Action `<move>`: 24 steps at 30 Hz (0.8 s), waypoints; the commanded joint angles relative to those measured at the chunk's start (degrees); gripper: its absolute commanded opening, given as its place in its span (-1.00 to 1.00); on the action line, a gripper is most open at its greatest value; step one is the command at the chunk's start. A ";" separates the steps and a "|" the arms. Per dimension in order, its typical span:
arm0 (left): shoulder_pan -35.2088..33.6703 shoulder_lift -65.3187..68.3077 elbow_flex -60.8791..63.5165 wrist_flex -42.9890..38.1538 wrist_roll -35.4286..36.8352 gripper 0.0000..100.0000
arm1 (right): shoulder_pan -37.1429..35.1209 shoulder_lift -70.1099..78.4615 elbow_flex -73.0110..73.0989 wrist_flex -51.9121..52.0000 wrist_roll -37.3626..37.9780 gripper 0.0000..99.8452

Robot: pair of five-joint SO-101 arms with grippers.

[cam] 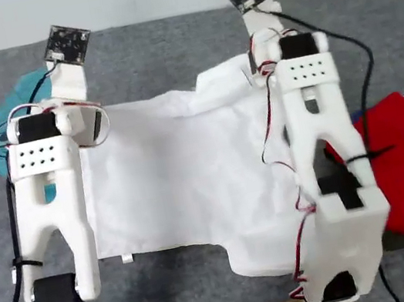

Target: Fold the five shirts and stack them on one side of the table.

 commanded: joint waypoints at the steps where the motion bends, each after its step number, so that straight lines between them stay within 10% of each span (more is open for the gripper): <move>1: 0.35 -2.37 0.04 3.78 -1.93 -0.97 | -0.57 -10.42 -2.46 11.38 0.70 -0.98; 9: 0.26 -6.59 0.04 16.26 -2.20 -0.97 | -0.22 -20.79 -0.88 31.87 0.88 -0.98; 24: 0.09 -6.95 0.31 31.30 -9.32 -0.97 | -1.80 -50.68 43.16 28.09 7.21 -0.98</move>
